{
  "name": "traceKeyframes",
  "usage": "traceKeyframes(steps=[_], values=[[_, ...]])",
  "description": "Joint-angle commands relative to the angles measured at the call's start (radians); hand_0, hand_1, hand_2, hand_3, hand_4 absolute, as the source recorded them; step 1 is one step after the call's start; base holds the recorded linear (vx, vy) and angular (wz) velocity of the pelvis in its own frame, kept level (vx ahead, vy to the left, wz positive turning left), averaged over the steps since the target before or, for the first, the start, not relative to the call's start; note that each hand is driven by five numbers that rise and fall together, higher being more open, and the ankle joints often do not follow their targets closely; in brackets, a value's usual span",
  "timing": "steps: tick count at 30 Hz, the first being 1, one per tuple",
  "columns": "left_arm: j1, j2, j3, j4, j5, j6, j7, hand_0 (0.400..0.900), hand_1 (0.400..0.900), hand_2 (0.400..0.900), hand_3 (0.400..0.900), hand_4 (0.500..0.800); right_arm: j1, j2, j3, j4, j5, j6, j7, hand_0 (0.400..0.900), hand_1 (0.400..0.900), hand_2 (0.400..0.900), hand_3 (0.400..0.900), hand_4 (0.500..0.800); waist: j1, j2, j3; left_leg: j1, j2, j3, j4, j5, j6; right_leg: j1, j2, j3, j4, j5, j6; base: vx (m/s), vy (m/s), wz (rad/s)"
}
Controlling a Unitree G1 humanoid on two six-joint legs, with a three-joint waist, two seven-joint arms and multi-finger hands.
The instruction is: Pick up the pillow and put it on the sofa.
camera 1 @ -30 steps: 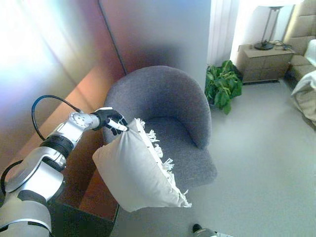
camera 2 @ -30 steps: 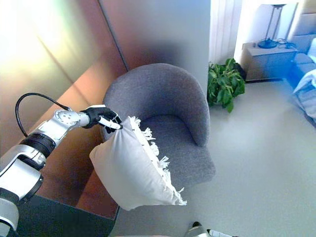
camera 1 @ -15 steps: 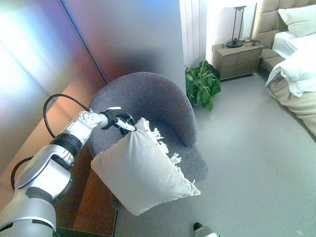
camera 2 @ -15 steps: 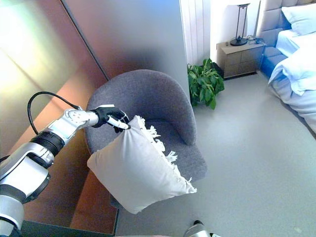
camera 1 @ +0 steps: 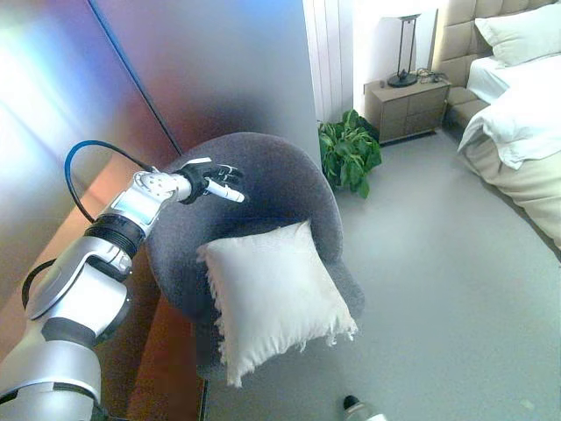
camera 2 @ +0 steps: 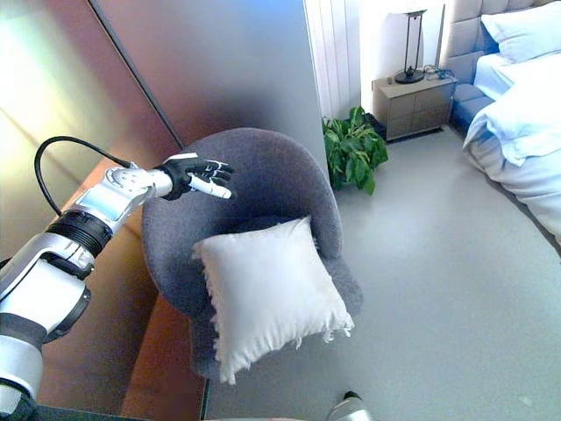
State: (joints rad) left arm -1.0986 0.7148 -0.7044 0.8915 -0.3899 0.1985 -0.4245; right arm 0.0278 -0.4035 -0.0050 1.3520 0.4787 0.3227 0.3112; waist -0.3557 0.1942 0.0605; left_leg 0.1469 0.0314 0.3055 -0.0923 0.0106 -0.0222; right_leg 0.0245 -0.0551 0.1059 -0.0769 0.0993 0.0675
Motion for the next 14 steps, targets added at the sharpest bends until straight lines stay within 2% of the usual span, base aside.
traceKeyframes(steps=[1, 10, 14], values=[[-0.171, 0.060, 0.090, 0.086, -0.008, -0.028, 0.056, 0.900, 0.900, 0.900, 0.900, 0.800, 0.027, 0.005, 0.036, 0.041, 0.015, 0.009, 0.020, 0.900, 0.900, 0.900, 0.900, 0.800, 0.006, -0.002, -0.074, 0.019, -0.056, -0.017, 0.036, -0.069, -0.016, 0.003, 0.032, -0.057, 0.010, -0.039, 0.086, 0.00, 0.000, 0.00], [-0.137, 0.080, 0.108, 0.080, -0.041, -0.043, 0.003, 0.900, 0.900, 0.900, 0.900, 0.800, 0.016, 0.022, 0.051, 0.036, 0.021, 0.002, 0.002, 0.900, 0.900, 0.900, 0.900, 0.800, 0.032, -0.005, -0.080, 0.020, -0.055, -0.028, 0.034, -0.070, -0.015, 0.014, 0.028, -0.079, 0.005, -0.042, 0.084, 0.00, 0.000, 0.00], [-0.095, 0.073, 0.119, 0.050, -0.035, -0.070, -0.044, 0.900, 0.900, 0.900, 0.900, 0.800, 0.011, 0.031, 0.063, 0.028, 0.025, -0.003, -0.005, 0.900, 0.900, 0.900, 0.900, 0.800, 0.049, -0.022, -0.079, 0.019, -0.051, -0.040, 0.034, -0.067, -0.016, 0.016, 0.027, -0.092, 0.005, -0.042, 0.081, -0.02, 0.005, 0.01]])
